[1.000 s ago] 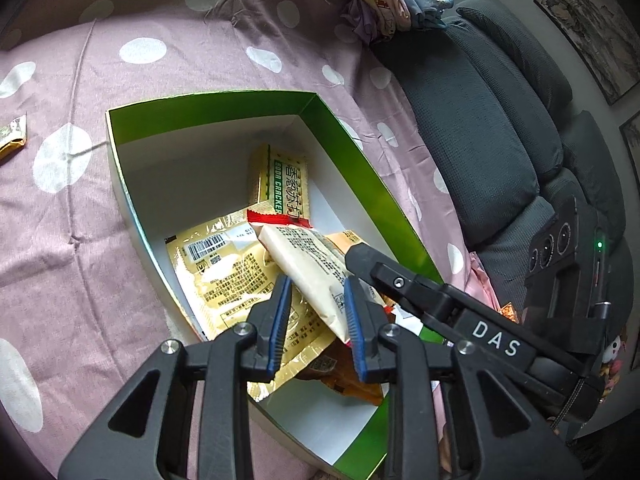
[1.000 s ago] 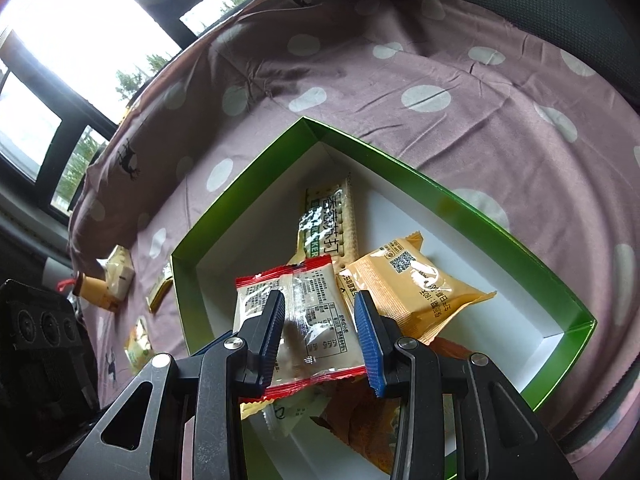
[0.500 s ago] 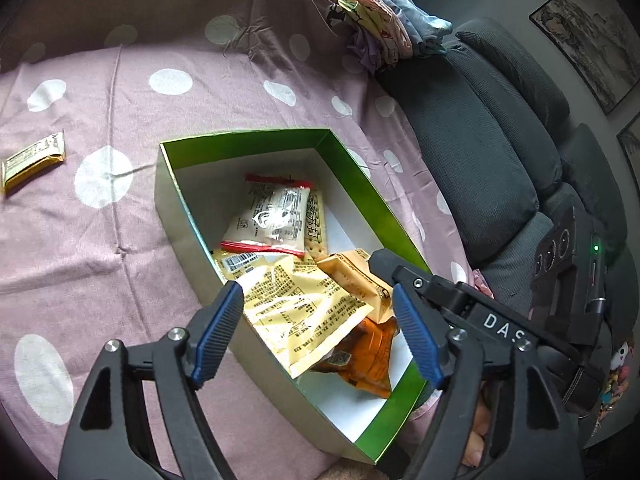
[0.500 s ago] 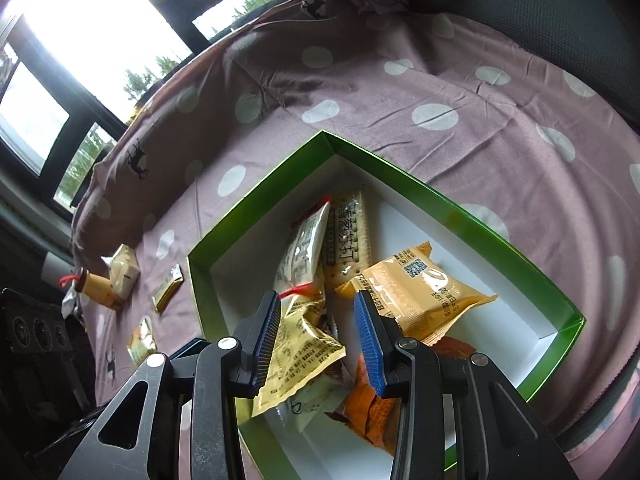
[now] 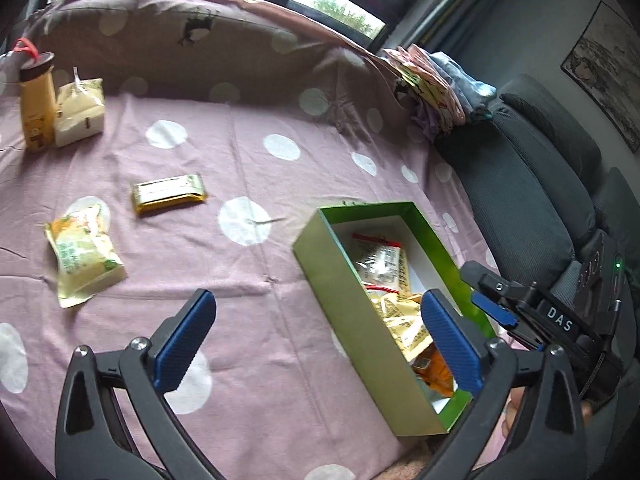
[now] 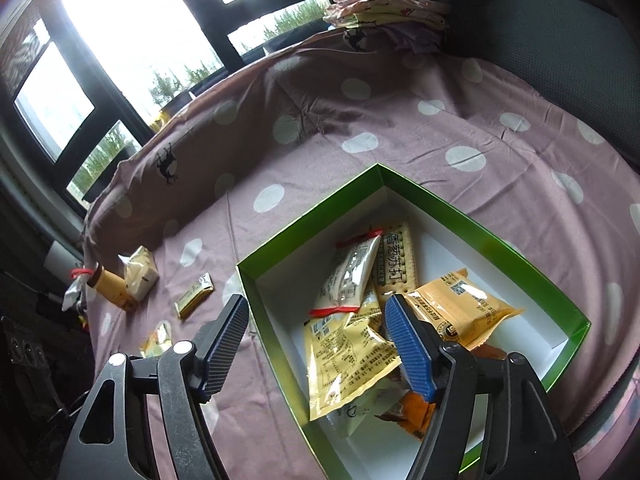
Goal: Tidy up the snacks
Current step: 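Move the right tool to the green-yellow corn snack bag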
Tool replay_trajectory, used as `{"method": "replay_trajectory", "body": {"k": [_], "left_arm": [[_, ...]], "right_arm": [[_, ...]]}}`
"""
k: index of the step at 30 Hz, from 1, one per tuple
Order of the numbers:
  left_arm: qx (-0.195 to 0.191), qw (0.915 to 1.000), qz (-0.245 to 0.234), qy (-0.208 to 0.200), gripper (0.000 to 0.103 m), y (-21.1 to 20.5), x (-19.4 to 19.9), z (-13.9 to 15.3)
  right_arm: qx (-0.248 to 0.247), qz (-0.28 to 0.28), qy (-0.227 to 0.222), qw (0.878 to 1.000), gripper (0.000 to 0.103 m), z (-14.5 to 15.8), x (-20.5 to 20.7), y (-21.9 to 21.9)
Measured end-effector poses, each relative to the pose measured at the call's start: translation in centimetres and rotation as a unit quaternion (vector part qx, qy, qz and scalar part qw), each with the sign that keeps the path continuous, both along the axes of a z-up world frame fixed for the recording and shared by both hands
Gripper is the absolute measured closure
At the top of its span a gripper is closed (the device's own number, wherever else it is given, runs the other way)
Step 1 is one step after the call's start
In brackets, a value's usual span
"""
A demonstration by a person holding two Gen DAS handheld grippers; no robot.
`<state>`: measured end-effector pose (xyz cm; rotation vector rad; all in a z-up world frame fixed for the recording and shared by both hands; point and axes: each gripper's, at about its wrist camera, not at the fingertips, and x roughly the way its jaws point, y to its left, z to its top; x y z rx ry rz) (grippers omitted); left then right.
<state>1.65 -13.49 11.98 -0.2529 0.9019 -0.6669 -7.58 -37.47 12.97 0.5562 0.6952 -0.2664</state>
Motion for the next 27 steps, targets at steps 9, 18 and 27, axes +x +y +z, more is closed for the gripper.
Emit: {"method": "replay_trajectory", "body": {"k": [9,18,27], "left_arm": [[0.04,0.9899,0.135,-0.019,0.0,10.2,2.1,-1.5],[0.069,0.9714,0.227,0.006,0.0,16.9,5.4,-4.9],[0.065,0.9738,0.202,0.082,0.0,16.3,8.1,-8.8]], "right_arm": [[-0.017,0.051,0.0,0.999,0.025,0.1,2.5,4.3],[0.023,0.141,0.017,0.99,0.022,-2.0,8.8,10.6],[0.086,0.285,0.077,0.952,0.022,-6.6,18.9,19.3]]}}
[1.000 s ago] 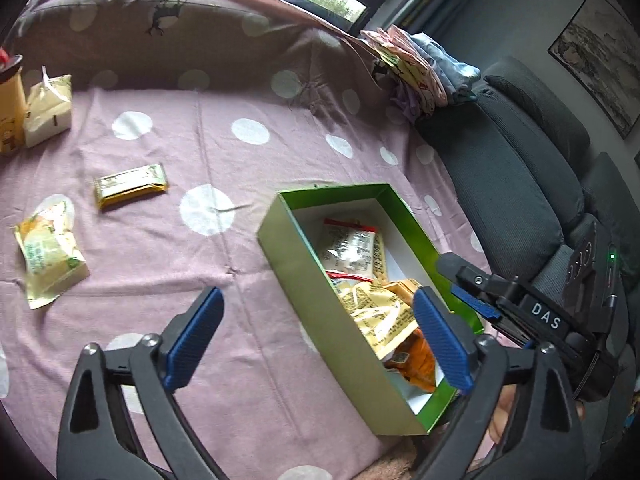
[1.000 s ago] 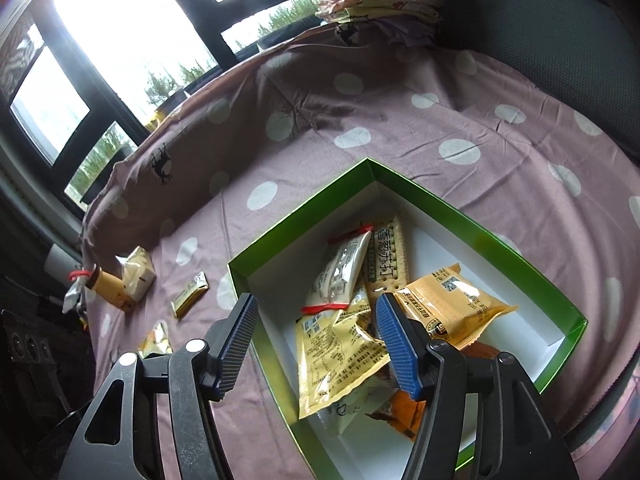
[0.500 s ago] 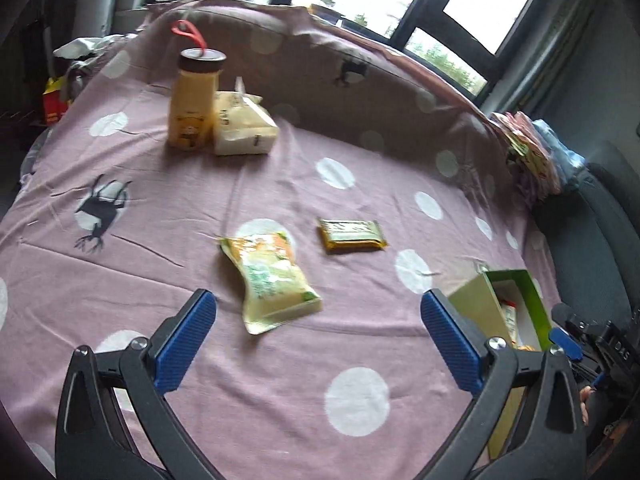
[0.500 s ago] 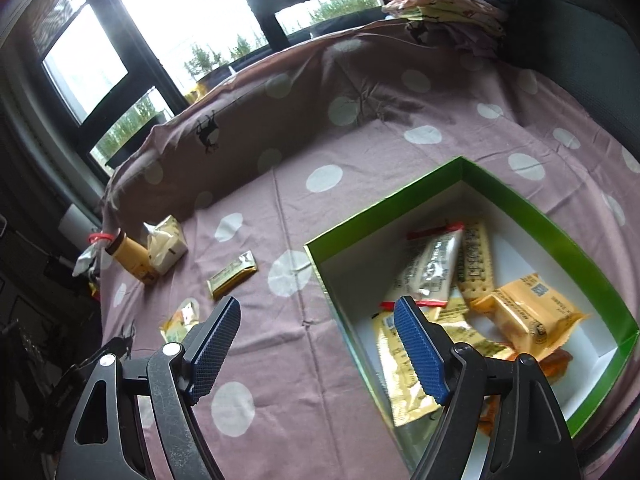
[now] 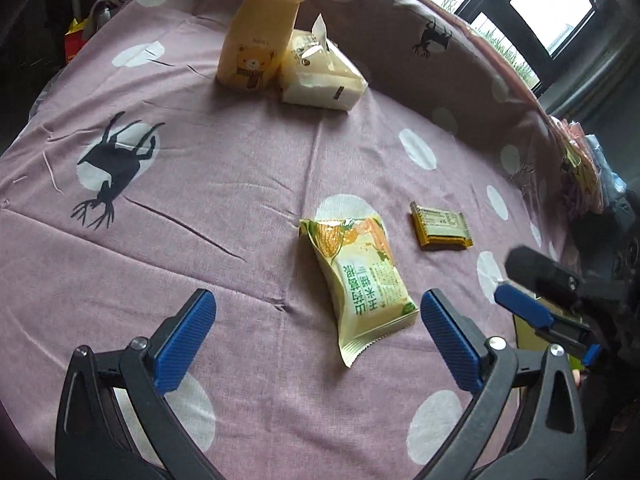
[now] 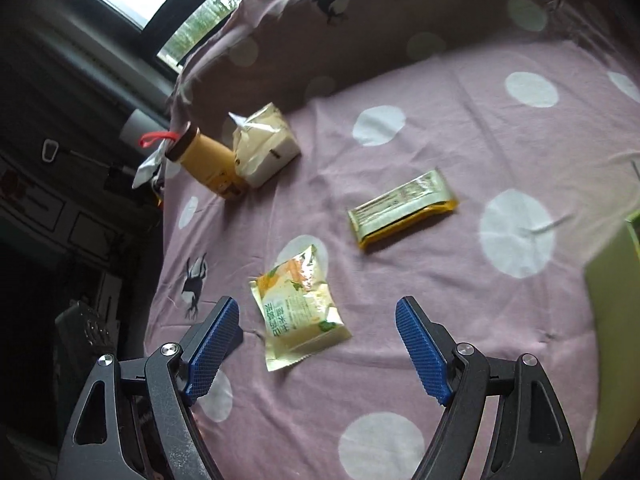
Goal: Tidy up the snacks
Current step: 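Move the right tool to the green-yellow corn snack bag, then grasp the corn snack bag with the right tool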
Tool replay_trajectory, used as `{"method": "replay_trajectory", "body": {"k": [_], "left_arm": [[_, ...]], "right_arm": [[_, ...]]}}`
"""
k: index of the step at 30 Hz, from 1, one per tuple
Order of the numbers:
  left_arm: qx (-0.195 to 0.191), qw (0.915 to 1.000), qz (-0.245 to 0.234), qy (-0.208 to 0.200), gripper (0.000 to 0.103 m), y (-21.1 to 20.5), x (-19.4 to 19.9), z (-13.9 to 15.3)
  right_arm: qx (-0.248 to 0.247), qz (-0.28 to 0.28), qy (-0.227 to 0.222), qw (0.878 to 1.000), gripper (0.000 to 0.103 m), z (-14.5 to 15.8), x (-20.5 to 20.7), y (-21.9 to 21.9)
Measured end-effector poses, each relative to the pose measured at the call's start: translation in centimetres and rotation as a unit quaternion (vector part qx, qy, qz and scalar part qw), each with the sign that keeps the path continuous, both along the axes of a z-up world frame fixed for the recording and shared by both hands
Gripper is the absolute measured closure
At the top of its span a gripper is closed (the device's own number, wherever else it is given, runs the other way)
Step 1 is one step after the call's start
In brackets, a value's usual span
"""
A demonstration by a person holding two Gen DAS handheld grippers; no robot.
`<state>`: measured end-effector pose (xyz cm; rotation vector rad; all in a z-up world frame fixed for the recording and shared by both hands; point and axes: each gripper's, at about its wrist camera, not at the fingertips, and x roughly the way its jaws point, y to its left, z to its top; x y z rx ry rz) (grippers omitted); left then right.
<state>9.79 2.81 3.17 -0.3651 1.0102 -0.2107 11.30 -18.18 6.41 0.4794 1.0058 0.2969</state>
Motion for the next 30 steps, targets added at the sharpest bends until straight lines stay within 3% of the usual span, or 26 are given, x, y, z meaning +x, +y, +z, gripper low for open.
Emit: {"method": "replay_trajectory", "body": {"k": [5,7,10,12,14,16,18,21,25,30], "left_arm": [[-0.003,0.9999,-0.014,0.002,0.001,-0.8,0.1,-1.1],[-0.023,0.9996,-0.009,0.015,0.002,-0.6,0.6,-1.8],[-0.037,0.9992,0.005,0.014,0.002,-0.1,0.8,-2.1],[-0.021,0.9997,0.002,0.011,0.005,-0.4,0.7,-2.1],[0.003,1.0,0.001,0.006,0.008,-0.9,0.5,-2.1],[0.024,0.9997,-0.007,-0.001,0.013,-1.3,0.4,-2.1],[0.036,0.9993,-0.011,-0.003,0.032,-1.5,0.4,-2.2],[0.033,0.9992,-0.022,-0.003,0.055,-1.5,0.4,-2.3],[0.029,0.9992,-0.029,-0.003,0.062,-1.4,0.2,-2.2],[0.027,0.9988,-0.039,-0.014,0.062,-1.7,-0.7,-1.3]], "right_arm": [[0.01,0.035,0.031,0.999,0.022,-3.1,3.7,2.7],[0.012,0.048,0.043,0.998,0.022,-4.3,4.4,3.4],[0.0,0.075,0.06,0.995,0.031,-5.4,4.9,4.6],[-0.019,0.085,0.05,0.995,0.034,-5.3,5.0,5.1],[-0.015,0.107,0.05,0.993,0.044,-5.5,5.2,5.6],[-0.023,0.109,0.051,0.992,0.047,-5.8,5.1,5.9],[-0.049,0.119,0.051,0.99,0.054,-5.6,4.9,6.6],[-0.039,0.133,0.059,0.989,0.059,-5.9,4.7,7.4],[-0.039,0.138,0.05,0.988,0.066,-5.9,4.3,8.2],[-0.045,0.147,0.03,0.988,0.072,-5.1,3.4,8.9]]}}
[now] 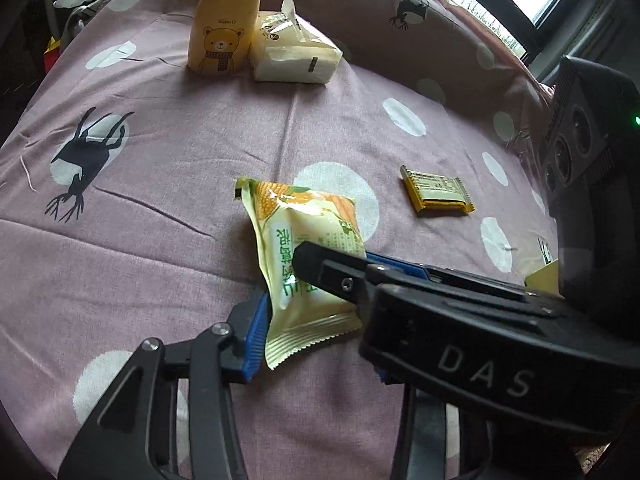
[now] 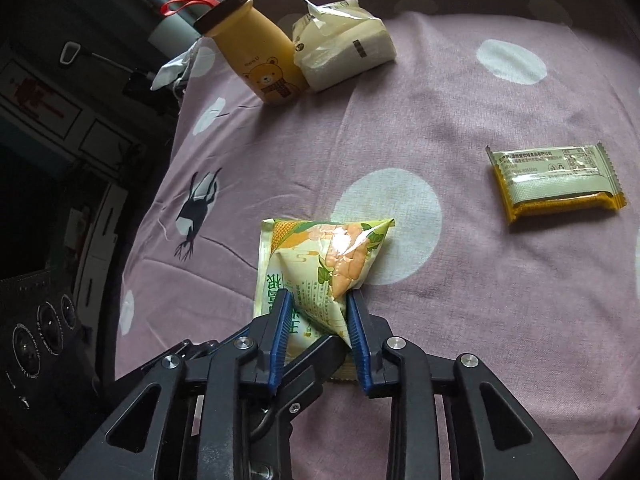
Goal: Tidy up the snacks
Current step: 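Grasp the corn snack bag with the right tool, then lift and carry the corn snack bag with the right tool over the box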
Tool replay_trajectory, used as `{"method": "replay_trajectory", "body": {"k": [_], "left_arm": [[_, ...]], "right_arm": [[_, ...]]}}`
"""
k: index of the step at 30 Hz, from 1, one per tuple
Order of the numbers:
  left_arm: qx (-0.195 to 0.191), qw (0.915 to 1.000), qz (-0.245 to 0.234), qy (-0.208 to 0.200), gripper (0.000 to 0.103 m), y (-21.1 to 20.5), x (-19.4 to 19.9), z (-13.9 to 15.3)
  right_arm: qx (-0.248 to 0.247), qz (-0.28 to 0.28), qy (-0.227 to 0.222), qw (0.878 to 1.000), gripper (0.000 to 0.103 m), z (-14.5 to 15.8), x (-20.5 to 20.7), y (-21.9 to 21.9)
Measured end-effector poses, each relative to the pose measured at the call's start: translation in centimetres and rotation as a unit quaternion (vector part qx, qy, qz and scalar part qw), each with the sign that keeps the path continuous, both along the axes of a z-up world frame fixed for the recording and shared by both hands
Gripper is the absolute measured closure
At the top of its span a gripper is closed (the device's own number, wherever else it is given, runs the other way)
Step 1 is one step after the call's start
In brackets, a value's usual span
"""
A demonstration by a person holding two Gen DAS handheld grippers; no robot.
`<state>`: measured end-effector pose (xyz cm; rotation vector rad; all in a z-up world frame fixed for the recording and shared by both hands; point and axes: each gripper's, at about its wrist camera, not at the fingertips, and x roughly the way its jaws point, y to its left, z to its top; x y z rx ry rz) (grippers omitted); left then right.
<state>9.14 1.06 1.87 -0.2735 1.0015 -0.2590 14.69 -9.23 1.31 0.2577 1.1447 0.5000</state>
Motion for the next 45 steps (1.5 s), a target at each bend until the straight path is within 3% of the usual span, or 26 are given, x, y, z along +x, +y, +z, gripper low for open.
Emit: {"method": "replay_trajectory", "body": {"k": [11,25,45], "left_arm": [[0.001,0.9975,-0.013,-0.069,0.063,-0.2,-3.4,4.0],[0.001,0.986,-0.041,-0.162,0.063,-1.1,-8.8,9.5],[-0.008,0.9689,-0.127,-0.212,0.063,-5.9,-14.4,13.0]], "right_arm": [[-0.005,-0.012,-0.07,0.997,0.072,4.3,-3.9,0.1],[-0.008,-0.033,-0.17,0.985,0.072,10.8,-10.3,-1.0],[-0.02,-0.109,-0.228,0.967,0.072,14.5,-17.9,-5.6]]}}
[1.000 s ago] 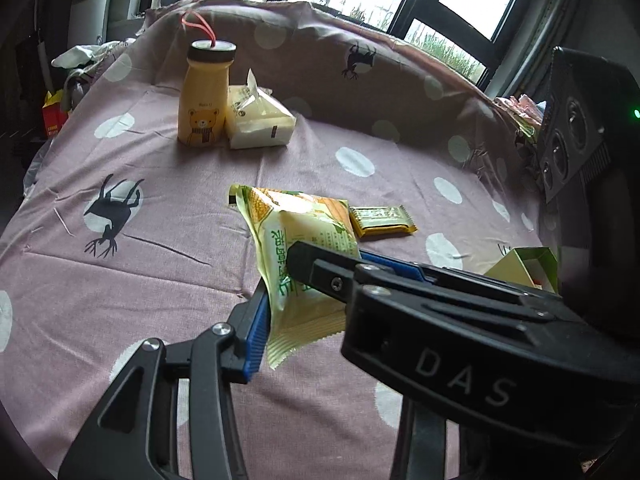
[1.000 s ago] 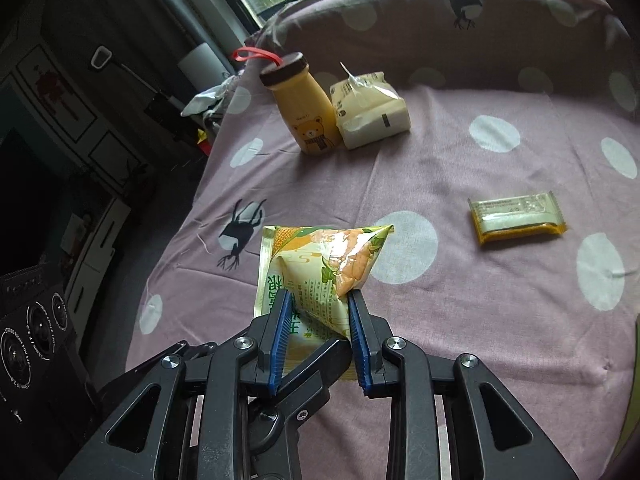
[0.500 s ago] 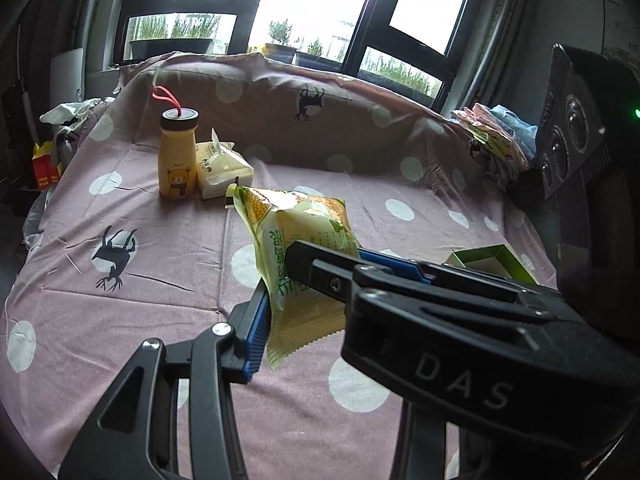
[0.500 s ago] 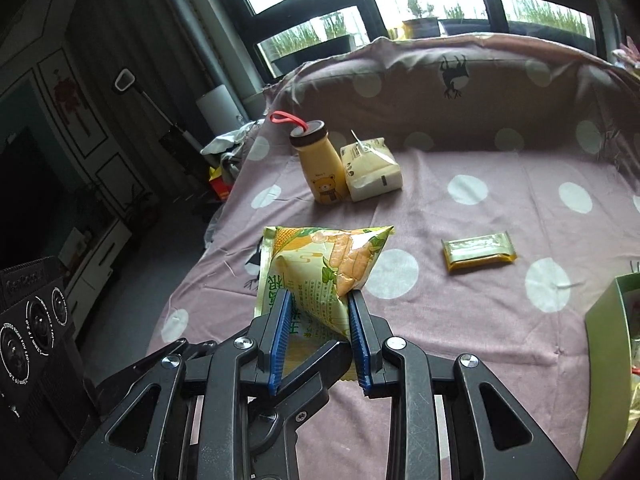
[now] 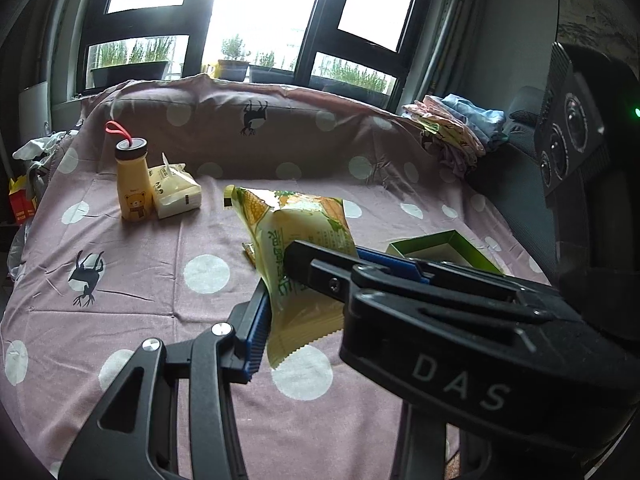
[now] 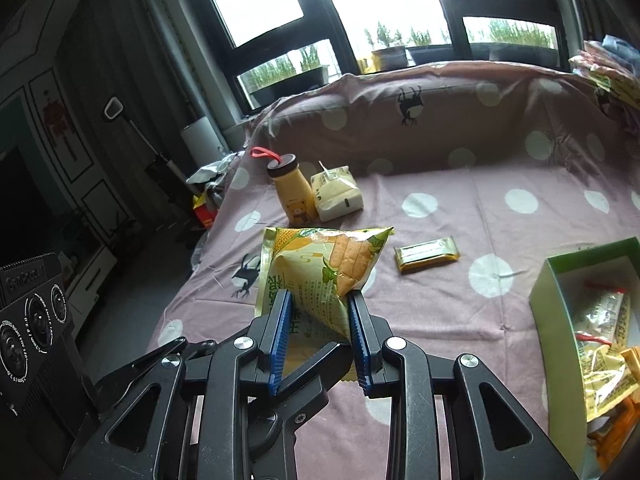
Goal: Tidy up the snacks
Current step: 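Lift and carry the corn snack bag with the right tool over the box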
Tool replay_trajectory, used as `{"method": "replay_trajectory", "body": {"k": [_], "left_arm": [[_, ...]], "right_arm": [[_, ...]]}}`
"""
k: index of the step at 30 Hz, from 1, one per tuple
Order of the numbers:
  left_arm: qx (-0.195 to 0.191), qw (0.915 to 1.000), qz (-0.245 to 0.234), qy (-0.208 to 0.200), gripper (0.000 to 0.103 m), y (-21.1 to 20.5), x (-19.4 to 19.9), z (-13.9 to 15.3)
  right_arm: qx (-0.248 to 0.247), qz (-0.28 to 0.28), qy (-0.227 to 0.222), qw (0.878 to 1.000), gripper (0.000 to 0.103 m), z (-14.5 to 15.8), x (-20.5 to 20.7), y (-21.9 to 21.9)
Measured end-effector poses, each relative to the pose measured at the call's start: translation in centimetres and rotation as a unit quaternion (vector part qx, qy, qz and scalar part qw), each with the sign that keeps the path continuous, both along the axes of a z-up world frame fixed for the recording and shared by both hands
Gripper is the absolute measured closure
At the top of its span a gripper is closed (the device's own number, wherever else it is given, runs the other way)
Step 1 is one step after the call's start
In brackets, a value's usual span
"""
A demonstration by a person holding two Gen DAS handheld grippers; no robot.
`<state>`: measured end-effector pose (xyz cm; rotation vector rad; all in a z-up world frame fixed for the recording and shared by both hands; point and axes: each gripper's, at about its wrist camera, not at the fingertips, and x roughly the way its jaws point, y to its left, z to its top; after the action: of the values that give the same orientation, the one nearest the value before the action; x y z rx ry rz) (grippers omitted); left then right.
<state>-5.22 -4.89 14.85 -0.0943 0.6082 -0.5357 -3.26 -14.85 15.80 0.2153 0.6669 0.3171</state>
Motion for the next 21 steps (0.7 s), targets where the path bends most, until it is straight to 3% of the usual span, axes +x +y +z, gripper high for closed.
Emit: {"method": "replay_trajectory", "body": {"k": [12,21], "left_arm": [[0.004,0.9979,-0.063,-0.014,0.062,-4.3,-2.0,1.3],[0.008,0.9911,-0.129,-0.032,0.062,-9.7,-2.5,2.1]], "right_arm": [[0.008,-0.055,-0.017,0.998,0.072,1.0,-3.4,-4.3],[0.01,-0.125,-0.04,0.991,0.072,1.9,-5.7,-9.4]]}}
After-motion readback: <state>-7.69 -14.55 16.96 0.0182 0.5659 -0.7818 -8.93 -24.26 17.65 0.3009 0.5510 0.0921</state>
